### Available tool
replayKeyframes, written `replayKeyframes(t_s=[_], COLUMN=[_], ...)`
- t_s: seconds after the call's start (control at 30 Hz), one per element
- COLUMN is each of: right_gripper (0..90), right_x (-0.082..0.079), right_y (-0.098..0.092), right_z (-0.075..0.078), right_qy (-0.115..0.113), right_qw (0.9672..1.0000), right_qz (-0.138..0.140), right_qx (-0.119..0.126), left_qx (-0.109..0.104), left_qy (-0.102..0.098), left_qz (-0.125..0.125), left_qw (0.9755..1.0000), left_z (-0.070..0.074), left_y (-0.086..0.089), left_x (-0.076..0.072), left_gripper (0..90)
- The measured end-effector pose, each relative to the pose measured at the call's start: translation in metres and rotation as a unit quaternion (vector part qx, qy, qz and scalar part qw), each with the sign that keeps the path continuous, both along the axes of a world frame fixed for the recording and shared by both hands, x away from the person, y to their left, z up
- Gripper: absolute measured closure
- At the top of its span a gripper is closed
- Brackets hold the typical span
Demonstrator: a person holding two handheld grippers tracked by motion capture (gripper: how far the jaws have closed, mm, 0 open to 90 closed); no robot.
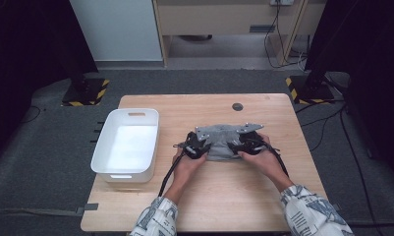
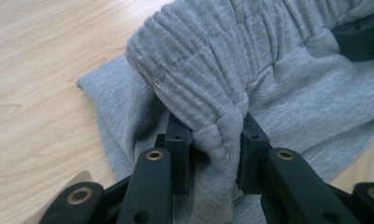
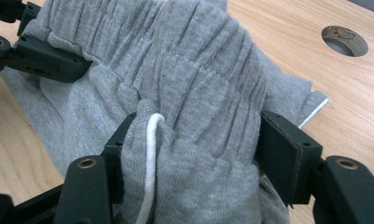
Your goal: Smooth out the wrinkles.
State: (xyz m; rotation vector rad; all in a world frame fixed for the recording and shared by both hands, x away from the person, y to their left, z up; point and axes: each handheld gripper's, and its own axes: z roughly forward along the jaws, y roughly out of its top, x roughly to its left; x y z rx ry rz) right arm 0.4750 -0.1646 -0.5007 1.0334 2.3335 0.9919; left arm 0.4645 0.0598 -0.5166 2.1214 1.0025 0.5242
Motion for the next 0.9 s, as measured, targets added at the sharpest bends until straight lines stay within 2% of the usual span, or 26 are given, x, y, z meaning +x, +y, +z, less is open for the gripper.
replayKeyframes(t_s=[0.17,0.23,0.33,0.4,0.53,0.73,0.9], right_gripper=[37.3,37.1,35.8,34.6,30.9,23.5,21.8], right_x=[0.006,0.005,0.003,0.002,0.000,-0.002,-0.005], right_y=[0.004,0.005,0.006,0.006,0.006,0.004,0.005], right_z=[-0.001,-0.001,0.001,0.003,0.006,0.013,0.021], right_qy=[0.000,-0.002,-0.002,-0.005,-0.003,-0.001,-0.008], right_qw=[0.9999,0.9999,0.9999,0.9999,0.9999,0.9999,0.9997], right_qz=[-0.010,-0.011,-0.010,-0.009,-0.005,0.002,0.008], right_qx=[0.005,0.004,0.003,0.005,0.010,0.017,0.021], left_qx=[-0.004,-0.002,-0.011,-0.016,-0.027,-0.032,-0.037], left_qy=[0.003,-0.004,-0.008,-0.010,-0.022,-0.035,-0.046], left_qz=[0.009,0.004,0.005,0.011,0.012,0.005,-0.005], left_qw=[0.9999,1.0000,0.9999,0.9998,0.9993,0.9989,0.9982], left_z=[0.000,0.000,0.001,0.004,0.011,0.020,0.028], left_y=[0.003,0.004,0.007,0.010,0.013,0.012,0.014], left_x=[0.006,0.004,0.003,0.003,0.001,-0.005,-0.013], left_gripper=[69.8,68.9,63.3,56.1,49.5,43.0,41.5])
